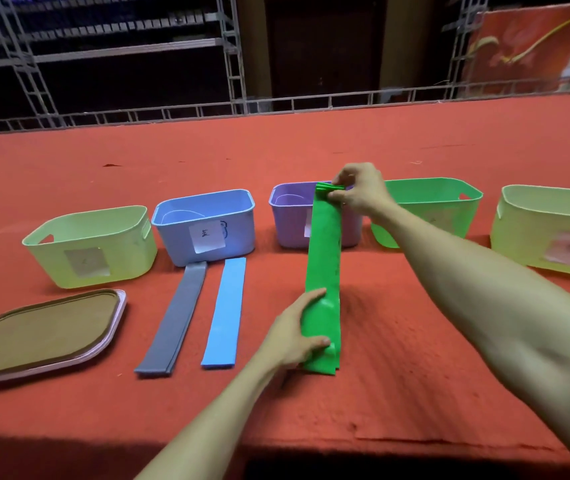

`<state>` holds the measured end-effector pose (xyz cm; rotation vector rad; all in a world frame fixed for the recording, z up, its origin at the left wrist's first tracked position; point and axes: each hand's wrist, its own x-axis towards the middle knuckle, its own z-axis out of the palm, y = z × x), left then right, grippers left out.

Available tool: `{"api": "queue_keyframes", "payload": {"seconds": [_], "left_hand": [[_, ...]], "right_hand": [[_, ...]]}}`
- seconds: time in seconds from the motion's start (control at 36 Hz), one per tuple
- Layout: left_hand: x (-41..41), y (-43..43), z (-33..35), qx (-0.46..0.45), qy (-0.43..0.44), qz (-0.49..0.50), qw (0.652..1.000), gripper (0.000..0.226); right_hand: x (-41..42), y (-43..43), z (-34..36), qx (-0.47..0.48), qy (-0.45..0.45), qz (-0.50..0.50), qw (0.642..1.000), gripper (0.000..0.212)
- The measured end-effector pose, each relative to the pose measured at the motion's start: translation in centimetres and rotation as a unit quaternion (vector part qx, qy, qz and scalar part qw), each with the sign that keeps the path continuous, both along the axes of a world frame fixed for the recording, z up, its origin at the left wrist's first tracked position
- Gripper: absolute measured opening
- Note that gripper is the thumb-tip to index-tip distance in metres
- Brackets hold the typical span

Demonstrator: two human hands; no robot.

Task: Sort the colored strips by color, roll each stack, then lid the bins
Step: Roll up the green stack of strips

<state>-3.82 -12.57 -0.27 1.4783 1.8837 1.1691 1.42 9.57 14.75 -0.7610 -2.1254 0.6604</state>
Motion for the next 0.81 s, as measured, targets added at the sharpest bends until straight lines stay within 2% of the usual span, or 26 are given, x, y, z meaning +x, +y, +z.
{"api": "queue_keyframes", "payload": {"seconds": [0.17,0.44,0.56,0.67,0.81], "left_hand": [[7.4,0.7,1.0,0.002,-0.151,-0.058,0.987,0.079],[12.8,1.5,-0.4,-0.085,-0.204,-0.060,0.973,0.083],[13.4,1.8,-1.3,-0.121,-0.154,-0.034,0.980,0.086],[13.1,2.0,-2.2,-0.166,-0.070,-0.032,0.983,0.099],[13.4,2.3,-1.2,-0.192,0.136,-0.034,0.971,0.082]], "right_hand": [[5.3,1.9,-0.2,0.002,0.001,-0.048,0.999,0.018],[11.1,5.1,-7.6,-0.055,-0.070,-0.099,0.991,0.020],[11.4,5.9,-10.4,-0.081,-0.081,-0.094,0.989,0.018],[11.0,6.4,-12.5,-0.103,-0.100,-0.071,0.987,0.018],[10.3,6.9,-14.7,-0.109,-0.116,-0.056,0.986,0.016]]}}
